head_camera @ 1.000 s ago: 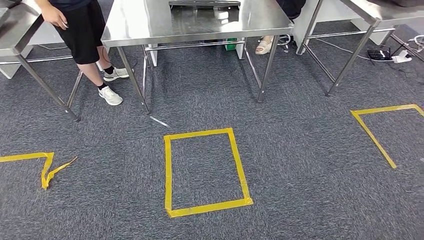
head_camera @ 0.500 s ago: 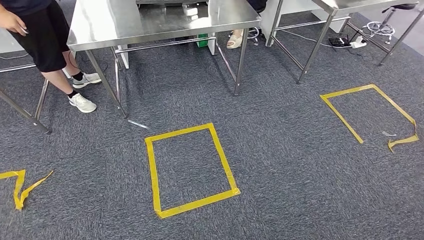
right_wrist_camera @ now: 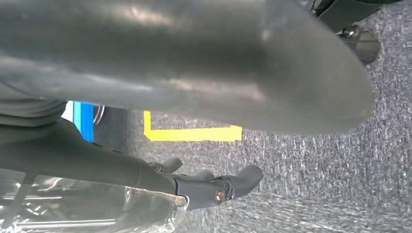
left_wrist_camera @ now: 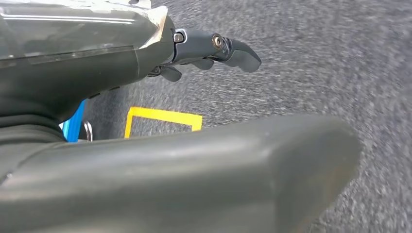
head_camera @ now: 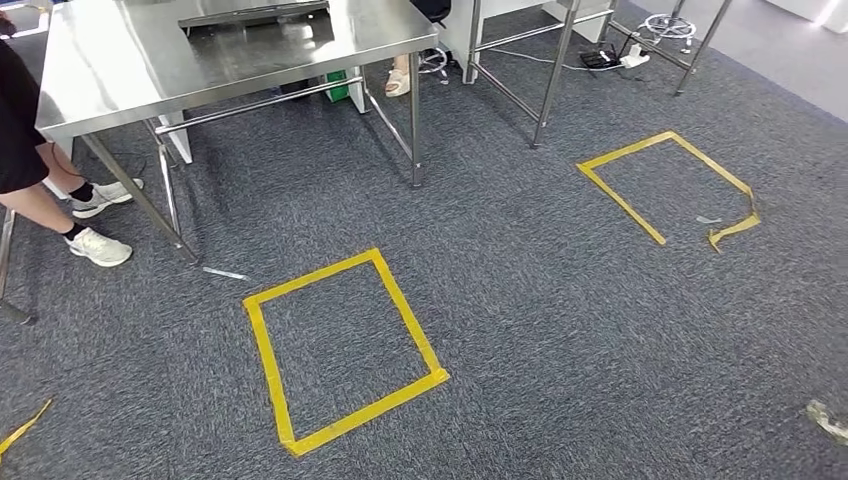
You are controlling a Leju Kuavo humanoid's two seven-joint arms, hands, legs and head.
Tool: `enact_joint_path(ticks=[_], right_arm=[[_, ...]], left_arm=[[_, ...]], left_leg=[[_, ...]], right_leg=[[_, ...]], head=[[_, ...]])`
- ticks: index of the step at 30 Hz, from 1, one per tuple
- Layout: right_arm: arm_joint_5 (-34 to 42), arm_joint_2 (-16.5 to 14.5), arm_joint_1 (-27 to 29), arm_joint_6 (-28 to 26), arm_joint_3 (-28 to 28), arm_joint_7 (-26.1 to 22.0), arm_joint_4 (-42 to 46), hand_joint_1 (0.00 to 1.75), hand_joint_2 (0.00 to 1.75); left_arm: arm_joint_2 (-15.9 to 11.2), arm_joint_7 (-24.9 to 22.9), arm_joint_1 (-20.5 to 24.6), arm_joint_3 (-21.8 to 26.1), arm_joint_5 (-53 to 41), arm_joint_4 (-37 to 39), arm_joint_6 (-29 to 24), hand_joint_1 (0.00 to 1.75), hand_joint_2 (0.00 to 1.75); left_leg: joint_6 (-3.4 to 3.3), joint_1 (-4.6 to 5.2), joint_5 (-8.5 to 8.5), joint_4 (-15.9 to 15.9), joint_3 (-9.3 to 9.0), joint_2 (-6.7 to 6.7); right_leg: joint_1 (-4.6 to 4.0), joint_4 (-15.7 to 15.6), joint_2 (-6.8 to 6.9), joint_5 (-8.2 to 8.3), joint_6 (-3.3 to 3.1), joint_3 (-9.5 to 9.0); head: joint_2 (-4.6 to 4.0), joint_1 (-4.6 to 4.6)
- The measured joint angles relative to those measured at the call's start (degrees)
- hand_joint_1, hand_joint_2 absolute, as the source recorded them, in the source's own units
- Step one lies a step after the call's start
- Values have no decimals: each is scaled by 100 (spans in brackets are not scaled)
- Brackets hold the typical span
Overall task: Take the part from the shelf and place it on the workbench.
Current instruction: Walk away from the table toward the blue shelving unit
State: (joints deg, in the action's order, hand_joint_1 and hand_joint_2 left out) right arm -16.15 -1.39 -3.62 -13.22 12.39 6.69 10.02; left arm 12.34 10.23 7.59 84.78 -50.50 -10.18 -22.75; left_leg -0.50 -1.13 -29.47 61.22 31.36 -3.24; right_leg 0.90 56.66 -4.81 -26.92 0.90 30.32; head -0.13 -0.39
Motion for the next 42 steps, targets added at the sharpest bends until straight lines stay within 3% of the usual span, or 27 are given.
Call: enact_joint_path(ticks=[2, 4, 6, 8, 10, 11, 12, 13, 15, 17, 19, 20, 22, 24, 26, 27, 28, 29, 30, 32, 33, 35, 37, 39, 41, 42], right_arm=[[0, -2, -21, 5, -1, 9, 1, 0, 0], [0, 8, -15, 9, -3, 19, 0, 0, 0], [1, 15, 0, 13, -5, 26, -2, 0, 0], [2, 11, -12, 19, -7, 32, -3, 0, 0], [2, 7, -25, 23, -7, 34, -3, 0, 0], [3, 8, -18, 23, -7, 34, -3, 0, 0], [3, 12, -8, 23, -8, 34, -4, 0, 0], [4, 17, 1, 23, -8, 34, -4, 0, 0], [5, 25, -7, 23, -9, 34, -5, 0, 0], [6, 23, -23, 23, -9, 33, -4, 0, 0], [7, 21, -9, 23, -10, 34, -4, 0, 0], [7, 21, 1, 24, -10, 37, -5, 0, 0], [9, 24, 5, 32, -11, 44, -5, 0, 0], [10, 19, -11, 40, -11, 49, -5, 0, 0], [11, 11, -13, 44, -11, 51, -6, 0, 0], [11, 10, -5, 44, -11, 53, -7, 0, 0], [13, 11, 1, 44, -12, 55, -7, 0, 0], [14, 11, 4, 43, -13, 57, -7, 0, 0], [17, 11, 0, 44, -13, 59, -7, 0, 0], [27, 9, -18, 46, -15, 58, -5, 0, 0], [35, 9, -20, 47, -16, 57, -5, 0, 0], [47, 12, 4, 48, -21, 55, -7, 0, 0], [50, 8, 28, 48, -25, 51, -8, 0, 0], [50, -1, 18, 48, -27, 48, -9, 0, 0], [49, -2, 11, 48, -29, 49, -9, 0, 0], [43, -1, 19, 48, -30, 51, -9, 0, 0]], left_arm=[[-1, -2, 3, -2, -3, 1, 0, 0, 0], [3, -6, 10, -2, -1, 1, -1, 0, 0], [7, -9, 16, -3, 1, 0, -2, 0, 0], [8, -9, 12, -3, 1, -1, -2, 0, 0], [7, -9, 2, -3, 1, -1, -2, 0, 0], [7, -9, 0, -3, 1, -1, -2, 0, 0], [7, -9, 0, -3, 1, -1, -2, 0, 0], [9, -10, 2, -3, 1, 0, -2, 0, 0], [15, -10, 4, -3, 1, 0, -2, 0, 0], [16, -10, 7, -3, 1, -1, -3, 0, 0], [17, -10, 21, -2, 5, -1, -5, 0, 0], [19, -10, 30, -2, 9, -1, -5, 0, 0], [24, -11, 37, -2, 16, -1, -8, 0, 0], [26, -11, 28, -2, 16, -1, -10, 0, 0], [27, -11, 14, -2, 17, -1, -10, 0, 0], [25, -11, 10, -2, 18, -1, -10, 0, 0], [23, -10, 9, -2, 18, -1, -9, 0, 0], [21, -9, 8, -2, 16, -1, -8, 0, 0], [19, -5, 9, -2, 14, -1, -5, 0, 0], [19, 3, 9, -3, 7, -1, -1, 0, 0], [19, 7, 9, -3, 4, -1, 2, 0, 0], [20, 8, 13, -5, -4, -1, 4, 0, 0], [21, 8, 17, -11, -22, -2, 4, 0, 0], [22, 7, 15, -20, -35, -3, 5, 0, 0], [21, 2, 12, -27, -36, -3, 5, 0, 0], [19, -2, 12, -32, -37, -3, 4, 0, 0]], left_leg=[[-21, -5, 85, -345, -136, -174], [-79, 17, 92, -374, -126, -70], [-170, 14, 134, -420, -122, 78], [-226, 19, 159, -446, -107, 253], [-238, 31, 160, -445, -87, 441], [-237, 33, 159, -444, -84, 529], [-234, 33, 157, -443, -84, 608], [-228, 33, 153, -442, -90, 677], [-190, 54, 133, -431, -110, 798], [-127, 92, 112, -420, -133, 899], [-67, 96, 100, -427, -166, 998], [-31, 78, 71, -409, -177, 985], [26, 38, -115, -199, -106, 775], [52, 19, -530, 545, 229, 459], [62, 16, -774, 1231, 557, 328], [62, 11, -697, 1245, 573, 315], [58, 2, -521, 1039, 486, 298], [54, -15, -294, 674, 323, 222], [51, -36, -113, 285, 153, 59], [43, -58, 46, -203, -43, -201], [26, -45, 34, -258, -54, -241], [-50, -15, 59, -289, -54, -96], [-146, -14, 100, -346, -70, 71], [-199, -2, 112, -372, -72, 254], [-210, 12, 108, -369, -64, 447], [-209, 13, 104, -368, -63, 531]], right_leg=[[-14, 28, -125, 14, 65, 71], [0, 25, -230, 45, 155, 159], [4, 196, -72, -44, 186, 291], [2, 808, 245, -341, 152, 596], [5, 1553, 386, -628, 149, 939], [11, 1709, 412, -664, 180, 993], [19, 1631, 440, -611, 228, 927], [29, 1332, 487, -490, 281, 750], [25, 491, 731, -217, 343, 272], [-3, 59, 875, -83, 295, 44], [-16, 34, 777, -59, 210, 65], [6, 30, 721, -49, 172, 70], [55, 14, 610, -19, 86, 51], [59, 15, 485, 7, 19, 70], [46, 20, 333, 20, -9, 87], [44, 24, 261, 21, -9, 82], [47, 29, 184, 20, -6, 73], [50, 39, 107, 19, -1, 68], [40, 67, 34, 12, 13, 79], [24, 118, -106, 11, 76, 149], [24, 130, -171, 22, 122, 198], [51, 132, -253, 51, 212, 280], [44, 366, -28, -67, 239, 432], [34, 1011, 295, -370, 213, 761], [44, 1640, 397, -593, 235, 1058], [56, 1696, 421, -587, 276, 1068]], head=[[0, 6], [0, 12], [0, 31], [0, 68], [0, 90], [0, 90], [0, 92], [0, 92], [0, 99], [0, 78], [0, 47], [0, 41], [0, 34], [0, 23], [0, 17], [0, 16], [0, 15], [0, 15], [0, 13], [0, 19], [0, 21], [0, 22], [0, 51], [0, 89], [0, 100], [0, 101]])
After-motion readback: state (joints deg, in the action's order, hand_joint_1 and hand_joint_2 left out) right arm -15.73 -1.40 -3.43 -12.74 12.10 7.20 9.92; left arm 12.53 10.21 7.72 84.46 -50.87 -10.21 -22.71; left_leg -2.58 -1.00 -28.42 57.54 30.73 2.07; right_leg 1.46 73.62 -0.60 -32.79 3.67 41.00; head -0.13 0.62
